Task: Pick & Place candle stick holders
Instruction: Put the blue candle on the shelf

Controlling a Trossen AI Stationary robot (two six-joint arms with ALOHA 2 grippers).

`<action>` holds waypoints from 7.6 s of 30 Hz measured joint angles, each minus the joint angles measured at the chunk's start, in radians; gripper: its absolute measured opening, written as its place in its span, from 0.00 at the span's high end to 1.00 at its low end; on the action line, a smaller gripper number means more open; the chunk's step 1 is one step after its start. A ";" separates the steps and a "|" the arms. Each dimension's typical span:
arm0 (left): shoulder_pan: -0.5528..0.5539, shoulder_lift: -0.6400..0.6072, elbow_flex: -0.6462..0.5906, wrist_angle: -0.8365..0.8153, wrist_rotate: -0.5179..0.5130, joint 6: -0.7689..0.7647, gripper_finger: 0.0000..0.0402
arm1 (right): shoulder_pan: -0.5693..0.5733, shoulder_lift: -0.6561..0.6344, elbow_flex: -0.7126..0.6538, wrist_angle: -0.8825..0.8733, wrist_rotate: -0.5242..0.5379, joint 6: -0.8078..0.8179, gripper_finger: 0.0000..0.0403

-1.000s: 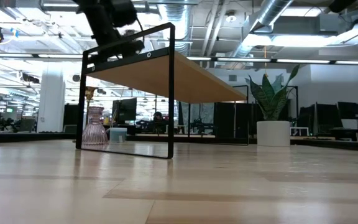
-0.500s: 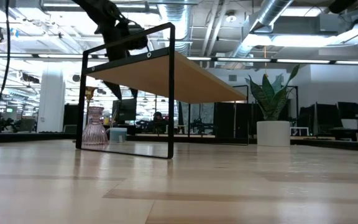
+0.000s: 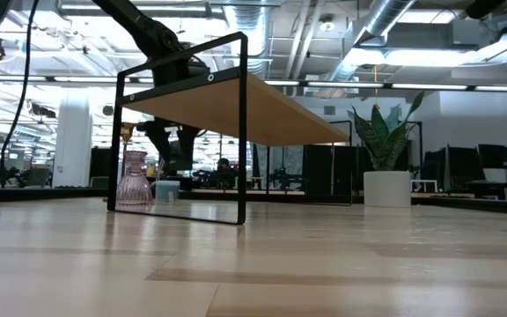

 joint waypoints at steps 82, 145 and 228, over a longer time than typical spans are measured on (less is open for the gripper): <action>-0.006 0.083 -0.096 0.084 0.020 0.040 0.43 | -0.001 0.000 0.000 -0.022 0.035 -0.019 0.29; -0.595 -0.190 0.015 0.308 0.068 -0.132 0.43 | 0.000 0.000 0.000 -0.022 0.053 -0.008 0.29; -0.309 0.207 0.546 -0.067 0.005 0.083 0.36 | 0.000 0.000 0.000 -0.028 0.079 0.018 0.29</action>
